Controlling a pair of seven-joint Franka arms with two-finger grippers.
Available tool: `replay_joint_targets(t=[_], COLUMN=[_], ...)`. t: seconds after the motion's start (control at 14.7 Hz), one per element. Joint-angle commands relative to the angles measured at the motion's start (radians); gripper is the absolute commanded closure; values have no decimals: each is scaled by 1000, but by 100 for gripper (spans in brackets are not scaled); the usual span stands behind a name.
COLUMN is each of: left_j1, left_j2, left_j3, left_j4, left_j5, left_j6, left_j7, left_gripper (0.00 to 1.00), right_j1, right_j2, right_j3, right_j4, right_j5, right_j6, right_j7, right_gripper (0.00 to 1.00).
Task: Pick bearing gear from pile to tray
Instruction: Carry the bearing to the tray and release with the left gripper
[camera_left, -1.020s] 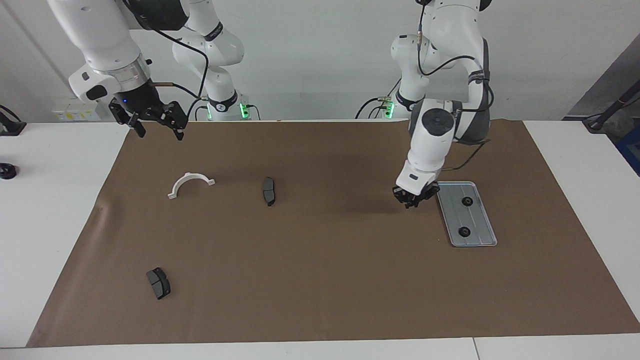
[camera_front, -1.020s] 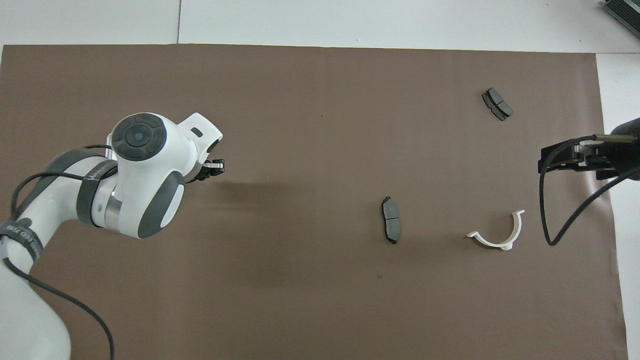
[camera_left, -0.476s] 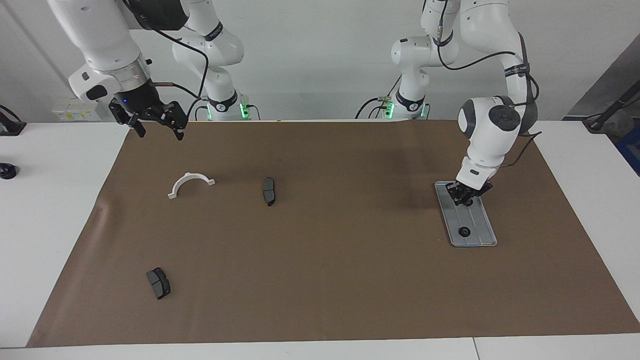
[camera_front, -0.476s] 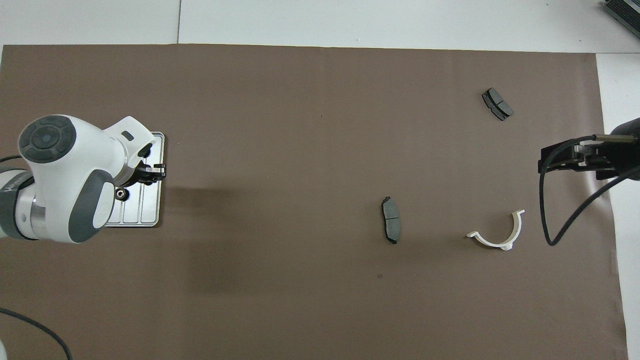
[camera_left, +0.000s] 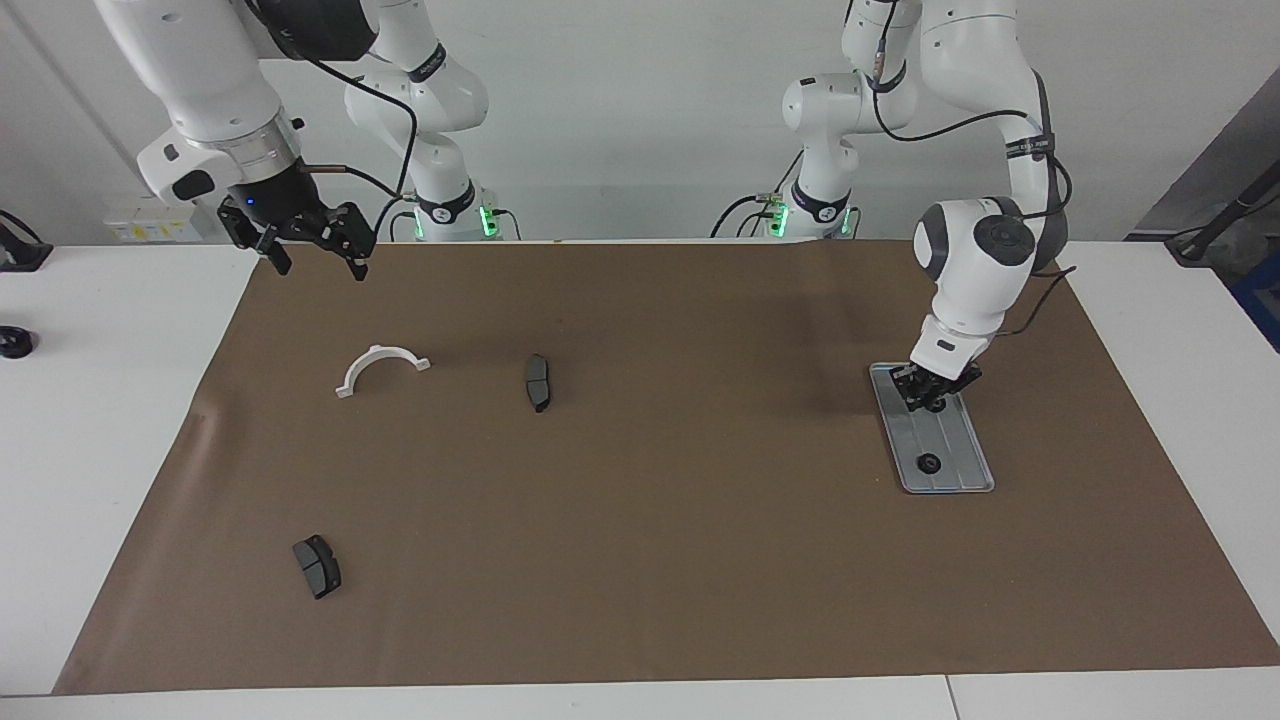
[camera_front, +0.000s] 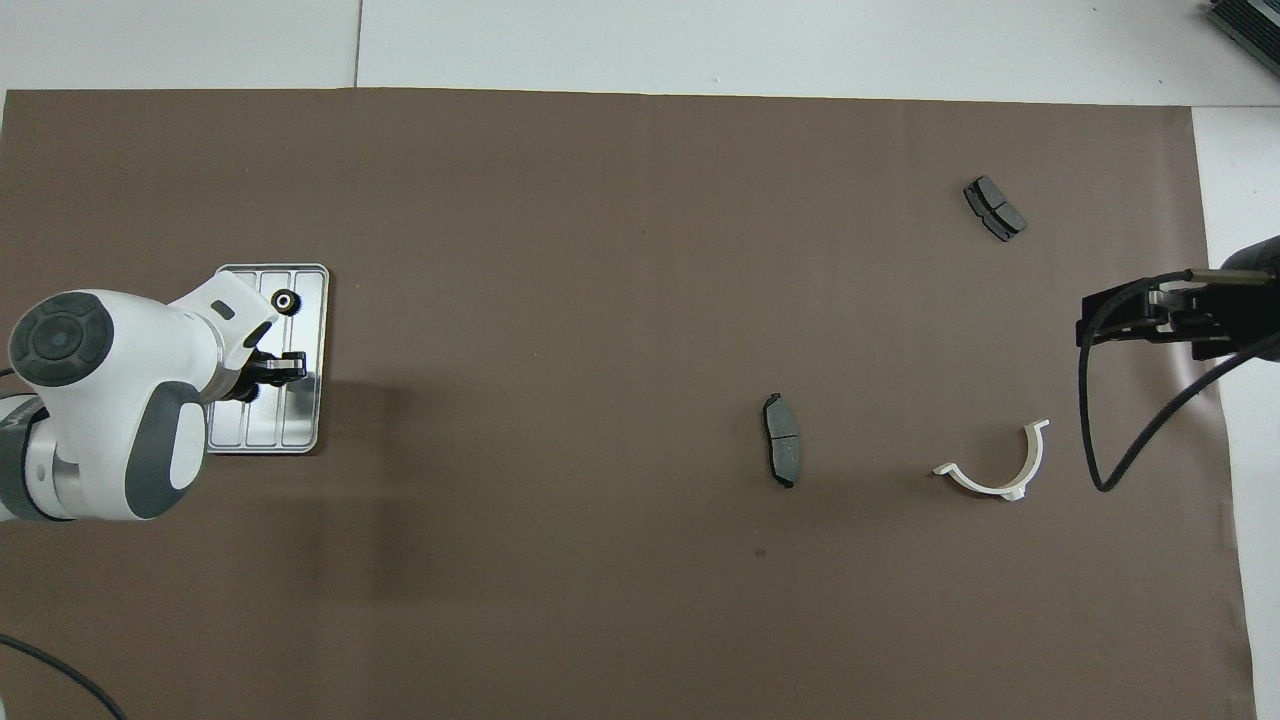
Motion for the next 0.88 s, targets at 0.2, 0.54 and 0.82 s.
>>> replay_joint_targets(t=[0.2,0.54,0.82], left_j1=[11,-3,-4], left_j2=[9,6,-69], left_j3=[-7,-5,-10], left_j4=[-19,15,36], left_j5=[-23,-23,-20], left_j6=[38,1,-66], left_j7=[59,59,67], left_gripper=[58,0,0], right_j1=[-3,-3,-3], right_j2=[-15,-15,-15], right_j3=[1,1,1], right_j4=[-11,-11,-11], right_j5=[18,18,18], right_j6=[-13,-13,-13], right_j7=[-23,-21,-21], right_gripper=[0,0,0])
